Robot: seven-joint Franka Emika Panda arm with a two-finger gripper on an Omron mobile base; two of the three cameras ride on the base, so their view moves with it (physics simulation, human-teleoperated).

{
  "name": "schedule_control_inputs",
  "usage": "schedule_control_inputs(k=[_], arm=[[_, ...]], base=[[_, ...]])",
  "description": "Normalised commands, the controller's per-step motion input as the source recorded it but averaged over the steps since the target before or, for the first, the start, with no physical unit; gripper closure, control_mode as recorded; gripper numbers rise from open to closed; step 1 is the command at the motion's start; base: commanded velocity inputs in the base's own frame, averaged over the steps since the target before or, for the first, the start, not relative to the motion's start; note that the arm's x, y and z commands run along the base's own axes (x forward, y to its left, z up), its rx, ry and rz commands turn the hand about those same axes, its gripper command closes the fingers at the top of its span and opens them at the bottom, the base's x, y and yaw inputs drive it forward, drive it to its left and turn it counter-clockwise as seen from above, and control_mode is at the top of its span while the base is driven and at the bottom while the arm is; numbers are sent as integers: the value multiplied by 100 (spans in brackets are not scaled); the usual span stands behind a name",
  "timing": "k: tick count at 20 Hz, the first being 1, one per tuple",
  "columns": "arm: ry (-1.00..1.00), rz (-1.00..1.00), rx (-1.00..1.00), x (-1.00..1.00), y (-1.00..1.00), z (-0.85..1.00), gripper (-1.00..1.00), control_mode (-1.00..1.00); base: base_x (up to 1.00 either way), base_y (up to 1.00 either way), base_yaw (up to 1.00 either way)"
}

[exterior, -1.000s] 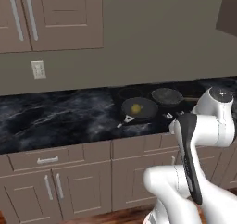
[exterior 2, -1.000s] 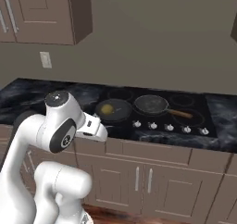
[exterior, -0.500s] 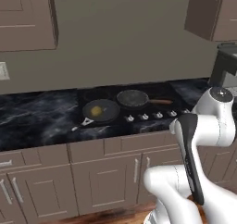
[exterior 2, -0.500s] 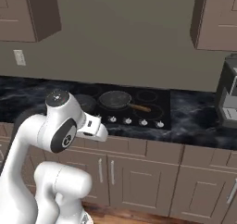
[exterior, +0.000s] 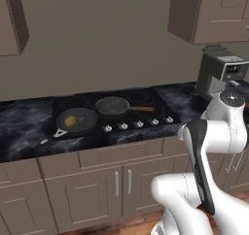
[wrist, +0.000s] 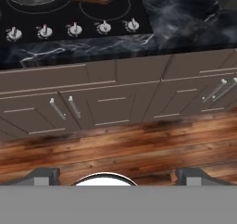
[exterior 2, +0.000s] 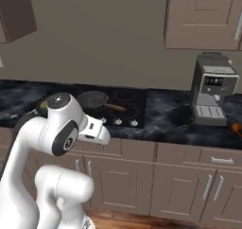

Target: Place both pans onto different burners. Then place the potato and the chicken drumstick on different pans.

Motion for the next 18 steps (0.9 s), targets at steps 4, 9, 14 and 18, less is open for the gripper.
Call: schedule_control_inputs(k=[4, 9, 14, 18], arm=[[0, 0, 0, 0, 0, 0, -100, 100], [0, 0, 0, 0, 0, 0, -100, 100], [0, 0, 0, 0, 0, 0, -100, 100], [0, 0, 0, 0, 0, 0, -100, 100]], base=[[4, -53, 0], [13, -58, 0], [19, -49, 0], [25, -25, 0]])
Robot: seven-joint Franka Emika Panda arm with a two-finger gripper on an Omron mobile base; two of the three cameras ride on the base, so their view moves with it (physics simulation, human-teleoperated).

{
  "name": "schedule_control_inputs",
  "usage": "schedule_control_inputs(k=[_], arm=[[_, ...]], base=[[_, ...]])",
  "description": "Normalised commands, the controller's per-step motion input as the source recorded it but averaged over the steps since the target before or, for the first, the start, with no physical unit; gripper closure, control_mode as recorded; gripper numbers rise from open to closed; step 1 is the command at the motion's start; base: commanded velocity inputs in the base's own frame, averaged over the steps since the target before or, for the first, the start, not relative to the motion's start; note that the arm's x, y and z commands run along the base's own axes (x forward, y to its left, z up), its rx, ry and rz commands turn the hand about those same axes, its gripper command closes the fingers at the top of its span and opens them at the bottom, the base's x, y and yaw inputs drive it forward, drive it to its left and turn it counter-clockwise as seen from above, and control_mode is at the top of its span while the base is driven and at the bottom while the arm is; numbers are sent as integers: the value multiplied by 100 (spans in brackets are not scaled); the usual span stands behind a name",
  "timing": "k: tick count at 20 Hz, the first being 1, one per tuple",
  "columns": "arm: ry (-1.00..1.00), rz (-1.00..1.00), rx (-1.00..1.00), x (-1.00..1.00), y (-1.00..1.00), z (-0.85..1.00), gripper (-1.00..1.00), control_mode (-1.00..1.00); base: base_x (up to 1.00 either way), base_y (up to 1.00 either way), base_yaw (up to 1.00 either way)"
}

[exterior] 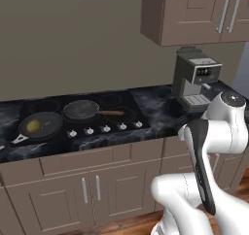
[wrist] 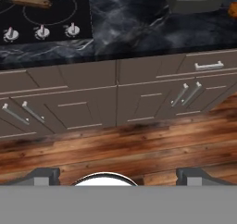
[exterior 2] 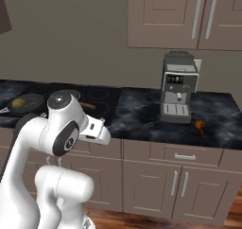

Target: Place both pans onto different burners. Then place the potato and the chicken drumstick on different pans.

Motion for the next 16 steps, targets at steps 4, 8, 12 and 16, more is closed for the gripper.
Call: schedule_control_inputs(k=[4, 8, 12, 16], arm=[[0, 0, 0, 0, 0, 0, -100, 100], [0, 0, 0, 0, 0, 0, -100, 100], [0, 0, 0, 0, 0, 0, -100, 100], [0, 0, 0, 0, 0, 0, -100, 100]], base=[[23, 3, 1], [21, 40, 0], [35, 11, 4], [40, 4, 10]])
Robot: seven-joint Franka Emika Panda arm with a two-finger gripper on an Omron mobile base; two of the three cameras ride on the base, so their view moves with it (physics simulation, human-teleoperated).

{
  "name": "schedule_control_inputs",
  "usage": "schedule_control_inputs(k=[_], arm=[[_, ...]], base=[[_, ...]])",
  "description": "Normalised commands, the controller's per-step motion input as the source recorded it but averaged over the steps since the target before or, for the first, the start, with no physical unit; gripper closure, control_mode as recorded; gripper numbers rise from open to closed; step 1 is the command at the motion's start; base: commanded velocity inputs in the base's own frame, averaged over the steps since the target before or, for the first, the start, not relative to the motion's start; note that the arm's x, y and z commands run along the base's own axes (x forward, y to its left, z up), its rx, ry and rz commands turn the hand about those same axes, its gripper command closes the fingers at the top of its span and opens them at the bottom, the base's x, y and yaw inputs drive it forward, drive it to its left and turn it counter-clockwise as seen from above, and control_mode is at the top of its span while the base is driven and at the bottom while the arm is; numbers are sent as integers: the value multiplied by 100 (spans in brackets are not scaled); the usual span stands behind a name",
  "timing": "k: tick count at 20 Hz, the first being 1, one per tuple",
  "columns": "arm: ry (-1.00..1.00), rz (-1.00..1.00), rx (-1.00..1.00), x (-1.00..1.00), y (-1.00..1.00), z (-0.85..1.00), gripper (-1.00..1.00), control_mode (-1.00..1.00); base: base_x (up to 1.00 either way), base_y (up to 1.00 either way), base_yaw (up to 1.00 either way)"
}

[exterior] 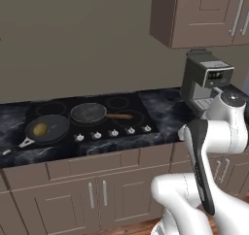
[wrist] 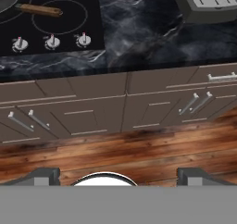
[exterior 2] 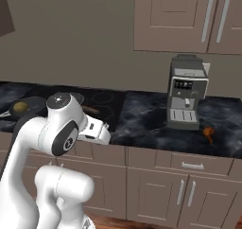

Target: Place both pans onto different burners. Then place the potato and the chicken drumstick on different pans.

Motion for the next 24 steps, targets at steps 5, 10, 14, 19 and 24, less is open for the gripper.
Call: schedule_control_inputs(k=[5, 10, 14, 19, 24], arm=[[0, 0, 0, 0, 0, 0, -100, 100], [0, 0, 0, 0, 0, 0, -100, 100], [0, 0, 0, 0, 0, 0, -100, 100], [0, 0, 0, 0, 0, 0, -100, 100], [0, 0, 0, 0, 0, 0, -100, 100]], base=[[45, 0, 15], [32, 0, 14], [34, -3, 11], [18, -23, 4], [0, -21, -12]])
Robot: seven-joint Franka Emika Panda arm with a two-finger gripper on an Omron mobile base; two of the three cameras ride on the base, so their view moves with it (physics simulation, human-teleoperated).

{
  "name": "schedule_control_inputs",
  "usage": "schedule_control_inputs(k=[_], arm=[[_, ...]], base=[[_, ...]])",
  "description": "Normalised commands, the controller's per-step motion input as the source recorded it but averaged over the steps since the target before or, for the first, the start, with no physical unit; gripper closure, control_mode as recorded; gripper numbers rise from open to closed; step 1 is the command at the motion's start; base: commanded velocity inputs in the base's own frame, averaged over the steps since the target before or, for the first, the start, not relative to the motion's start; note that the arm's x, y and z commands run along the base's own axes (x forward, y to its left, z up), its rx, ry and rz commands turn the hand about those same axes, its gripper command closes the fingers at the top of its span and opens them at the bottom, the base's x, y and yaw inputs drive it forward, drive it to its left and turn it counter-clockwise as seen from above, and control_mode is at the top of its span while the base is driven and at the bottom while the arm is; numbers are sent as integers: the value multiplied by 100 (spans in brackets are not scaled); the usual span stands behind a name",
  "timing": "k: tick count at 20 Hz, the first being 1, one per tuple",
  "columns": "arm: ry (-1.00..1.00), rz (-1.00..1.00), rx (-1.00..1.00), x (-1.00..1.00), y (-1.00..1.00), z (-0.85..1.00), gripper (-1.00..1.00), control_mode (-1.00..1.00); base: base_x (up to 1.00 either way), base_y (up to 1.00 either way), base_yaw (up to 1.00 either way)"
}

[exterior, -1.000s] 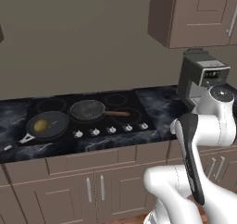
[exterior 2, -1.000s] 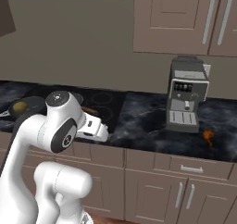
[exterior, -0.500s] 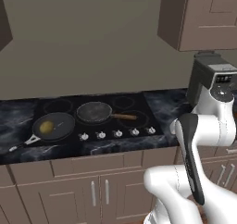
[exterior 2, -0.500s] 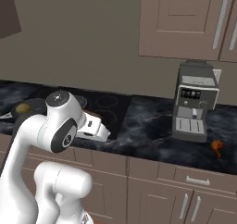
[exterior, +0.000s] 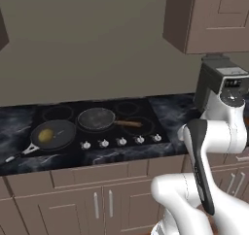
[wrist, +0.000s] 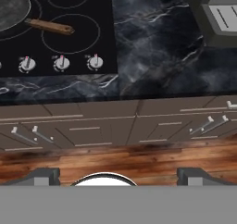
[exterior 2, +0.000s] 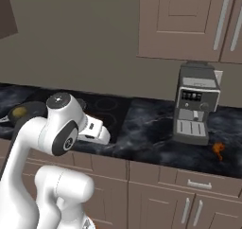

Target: Place both pans onto different burners. Then place the potato and the chicken drumstick on different pans.

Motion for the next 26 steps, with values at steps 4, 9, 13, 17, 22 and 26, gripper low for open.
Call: schedule_control_inputs(k=[4, 9, 13, 17, 22, 26], arm=[[0, 0, 0, 0, 0, 0, -100, 100], [0, 0, 0, 0, 0, 0, -100, 100], [0, 0, 0, 0, 0, 0, -100, 100], [0, 0, 0, 0, 0, 0, -100, 100], [0, 0, 0, 0, 0, 0, -100, 100], [0, 0, 0, 0, 0, 0, -100, 100]], base=[[10, -10, -24], [11, -11, -21], [19, -14, -7], [50, -18, 0], [55, -15, 2], [45, -21, 12]])
